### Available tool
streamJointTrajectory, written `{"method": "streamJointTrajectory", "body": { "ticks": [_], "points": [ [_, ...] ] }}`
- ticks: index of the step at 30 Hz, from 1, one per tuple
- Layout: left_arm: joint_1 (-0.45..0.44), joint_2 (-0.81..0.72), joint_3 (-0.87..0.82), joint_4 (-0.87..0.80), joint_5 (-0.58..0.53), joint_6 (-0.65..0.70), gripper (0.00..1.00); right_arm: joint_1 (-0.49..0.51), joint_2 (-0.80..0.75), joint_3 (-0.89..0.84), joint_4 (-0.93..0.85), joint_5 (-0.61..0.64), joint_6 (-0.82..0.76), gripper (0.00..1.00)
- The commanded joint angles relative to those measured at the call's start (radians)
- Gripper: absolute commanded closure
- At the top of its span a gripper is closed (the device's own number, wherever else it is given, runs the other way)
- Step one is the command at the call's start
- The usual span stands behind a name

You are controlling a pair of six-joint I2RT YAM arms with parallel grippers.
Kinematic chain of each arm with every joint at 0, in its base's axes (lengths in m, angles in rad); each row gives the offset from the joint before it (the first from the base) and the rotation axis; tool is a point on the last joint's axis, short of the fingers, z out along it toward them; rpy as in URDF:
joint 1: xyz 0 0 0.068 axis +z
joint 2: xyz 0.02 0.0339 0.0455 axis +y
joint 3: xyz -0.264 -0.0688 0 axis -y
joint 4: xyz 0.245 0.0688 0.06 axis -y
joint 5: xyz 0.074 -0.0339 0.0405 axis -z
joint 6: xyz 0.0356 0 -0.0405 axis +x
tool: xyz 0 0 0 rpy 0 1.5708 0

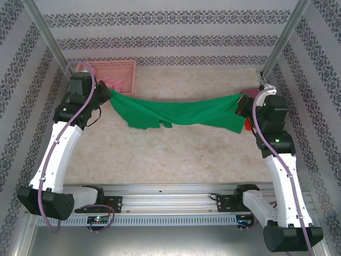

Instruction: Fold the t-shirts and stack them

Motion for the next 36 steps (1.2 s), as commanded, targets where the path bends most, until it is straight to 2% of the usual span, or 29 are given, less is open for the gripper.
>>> {"method": "streamJointTrajectory", "body": {
  "ticks": [1,11,15,16,17,18,19,22,23,29,32,36],
  "points": [
    [0.008,0.111,0.010,-0.001,0.035,0.028,1.00,-0.012,0.078,-0.055,0.057,0.006,0.026,1.00],
    [-0.068,0.484,0.021,0.097,0.070,-0.032,0.99,-0.011,0.387,-0.134,0.233,0.009,0.096,1.00],
    [-0.088,0.563,0.049,0.153,0.091,-0.041,0.85,-0.009,0.475,-0.118,0.253,0.006,0.099,1.00],
    [-0.088,0.567,0.055,0.163,0.091,-0.038,0.79,-0.009,0.492,-0.111,0.252,0.009,0.092,1.00],
    [-0.087,0.566,0.065,0.160,0.085,-0.032,0.68,-0.010,0.503,-0.102,0.243,0.013,0.086,1.00],
    [-0.088,0.557,0.078,0.152,0.078,-0.018,0.53,-0.008,0.514,-0.092,0.234,0.020,0.080,1.00],
    [-0.088,0.543,0.084,0.138,0.067,-0.008,0.32,-0.007,0.517,-0.089,0.227,0.025,0.075,1.00],
    [-0.087,0.467,0.047,0.105,0.035,0.000,0.05,-0.007,0.509,-0.096,0.225,0.030,0.068,1.00],
    [-0.091,0.440,0.017,0.101,0.024,-0.004,0.00,-0.007,0.505,-0.100,0.226,0.033,0.065,1.00],
    [-0.137,0.249,-0.245,0.097,0.002,-0.098,0.00,-0.007,0.491,-0.130,0.227,0.031,0.073,1.00],
    [-0.170,0.214,-0.346,0.114,0.008,-0.162,0.12,-0.007,0.493,-0.136,0.226,0.023,0.074,1.00],
    [-0.177,0.261,-0.403,0.152,0.044,-0.207,0.37,-0.008,0.503,-0.142,0.225,0.016,0.077,1.00]
  ]
}}
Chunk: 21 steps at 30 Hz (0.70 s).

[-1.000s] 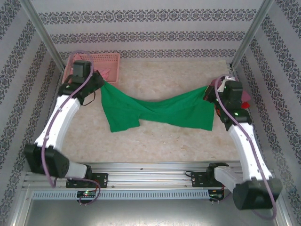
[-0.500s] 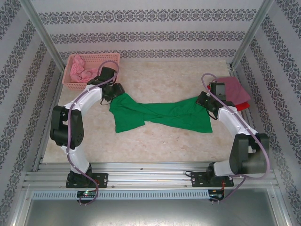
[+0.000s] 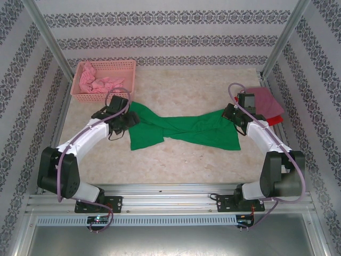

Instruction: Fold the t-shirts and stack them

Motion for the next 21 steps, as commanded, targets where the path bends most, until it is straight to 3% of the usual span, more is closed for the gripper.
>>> {"method": "streamJointTrajectory", "body": {
  "ticks": [1,10,17,19,21],
  "points": [
    [-0.008,0.051,-0.021,0.044,0.027,-0.065,0.43,-0.009,-0.012,-0.015,0.012,0.002,0.001,1.00],
    [-0.017,0.204,-0.010,0.054,0.043,-0.070,0.55,-0.009,-0.011,-0.015,0.015,0.008,0.012,1.00],
    [-0.017,0.261,-0.051,0.096,0.040,-0.092,0.55,-0.012,0.002,-0.010,0.013,0.019,0.011,1.00],
    [-0.019,0.284,-0.050,0.116,0.052,-0.096,0.61,-0.012,0.016,-0.003,0.013,0.017,0.012,1.00],
    [-0.019,0.302,-0.047,0.131,0.063,-0.098,0.75,-0.012,0.029,0.006,0.007,0.017,0.014,1.00]
  ]
}}
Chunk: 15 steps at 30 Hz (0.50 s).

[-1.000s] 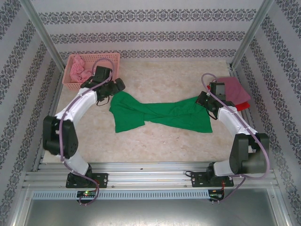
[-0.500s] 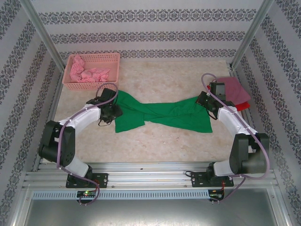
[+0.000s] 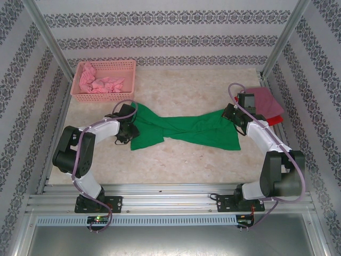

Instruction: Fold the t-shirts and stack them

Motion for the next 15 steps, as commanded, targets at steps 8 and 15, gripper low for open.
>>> {"method": "streamJointTrajectory", "body": {
  "ticks": [8,15],
  "points": [
    [-0.015,0.012,-0.052,0.121,0.014,-0.026,1.00,-0.026,-0.082,-0.072,-0.045,0.150,0.041,0.40],
    [-0.014,-0.033,-0.049,0.129,0.008,-0.031,1.00,-0.093,-0.115,-0.189,-0.042,0.047,0.070,0.44]
  ]
}}
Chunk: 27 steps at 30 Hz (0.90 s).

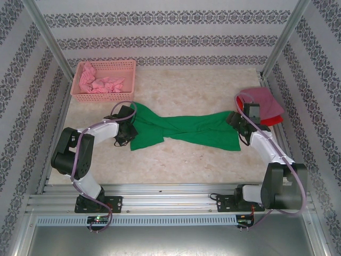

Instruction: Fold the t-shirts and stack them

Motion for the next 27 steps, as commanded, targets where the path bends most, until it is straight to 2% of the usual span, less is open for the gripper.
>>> {"method": "streamJointTrajectory", "body": {
  "ticks": [1,6,11,19,21,23,27],
  "points": [
    [-0.014,-0.009,-0.012,0.110,0.035,-0.020,1.00,-0.033,0.027,-0.030,-0.013,-0.059,0.023,0.47],
    [-0.013,-0.028,-0.007,0.107,0.026,-0.015,1.00,-0.059,0.152,0.020,0.015,-0.147,0.042,0.58],
    [-0.012,-0.043,-0.016,0.109,0.020,-0.021,1.00,-0.063,0.272,0.083,0.043,-0.167,0.071,0.67],
    [-0.012,-0.053,-0.022,0.115,0.023,-0.021,1.00,-0.070,0.391,0.143,0.077,-0.175,0.096,0.72],
    [-0.013,-0.055,-0.018,0.112,0.023,-0.020,1.00,-0.073,0.416,0.157,0.061,-0.183,0.100,0.70],
    [-0.012,-0.062,-0.017,0.109,0.021,-0.020,1.00,-0.079,0.426,0.162,0.058,-0.202,0.108,0.65],
    [-0.012,-0.079,-0.018,0.098,0.012,-0.019,1.00,-0.081,0.363,0.120,0.080,-0.196,0.115,0.63]
  ]
}}
